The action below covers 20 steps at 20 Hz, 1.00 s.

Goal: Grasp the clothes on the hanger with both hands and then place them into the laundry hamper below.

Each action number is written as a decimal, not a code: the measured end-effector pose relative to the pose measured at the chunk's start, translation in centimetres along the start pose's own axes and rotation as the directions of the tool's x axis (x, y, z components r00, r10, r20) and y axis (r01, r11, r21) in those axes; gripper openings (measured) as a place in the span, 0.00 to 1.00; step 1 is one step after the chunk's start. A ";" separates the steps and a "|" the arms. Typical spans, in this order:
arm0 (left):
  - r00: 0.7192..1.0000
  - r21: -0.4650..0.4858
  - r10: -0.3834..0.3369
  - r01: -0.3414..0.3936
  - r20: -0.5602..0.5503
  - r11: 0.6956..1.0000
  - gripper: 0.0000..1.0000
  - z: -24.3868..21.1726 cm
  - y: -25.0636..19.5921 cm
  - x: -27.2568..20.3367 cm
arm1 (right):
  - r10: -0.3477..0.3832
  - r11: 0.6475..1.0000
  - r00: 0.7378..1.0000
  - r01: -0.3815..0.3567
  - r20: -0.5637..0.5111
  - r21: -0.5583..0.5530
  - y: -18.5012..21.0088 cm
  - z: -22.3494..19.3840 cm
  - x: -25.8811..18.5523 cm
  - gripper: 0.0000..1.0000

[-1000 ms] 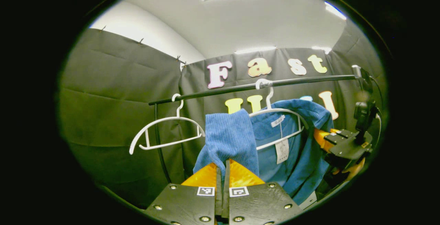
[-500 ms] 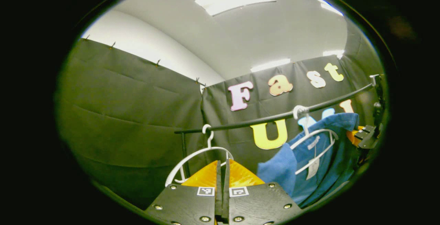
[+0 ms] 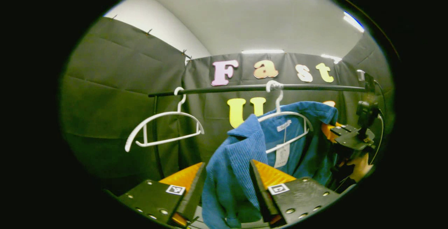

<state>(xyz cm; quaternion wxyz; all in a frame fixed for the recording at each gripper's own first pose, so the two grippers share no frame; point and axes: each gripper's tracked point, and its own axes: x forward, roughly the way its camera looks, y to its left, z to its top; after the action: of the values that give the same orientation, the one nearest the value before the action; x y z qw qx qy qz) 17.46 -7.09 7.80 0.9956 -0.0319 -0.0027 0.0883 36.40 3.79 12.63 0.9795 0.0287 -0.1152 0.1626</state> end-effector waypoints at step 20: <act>0.986 0.029 0.160 -0.159 -0.046 0.987 0.05 -3.3 3.7 3.0 | 0.017 0.998 1.000 -0.015 0.025 -0.065 -1.4 -0.2 0.5 0.02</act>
<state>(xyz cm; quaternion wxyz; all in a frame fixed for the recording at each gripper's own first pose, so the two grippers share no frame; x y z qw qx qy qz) 19.78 -3.12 4.28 0.9854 -0.0216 0.0248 0.1668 37.38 2.60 12.55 0.9771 -0.0021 -0.1333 0.1661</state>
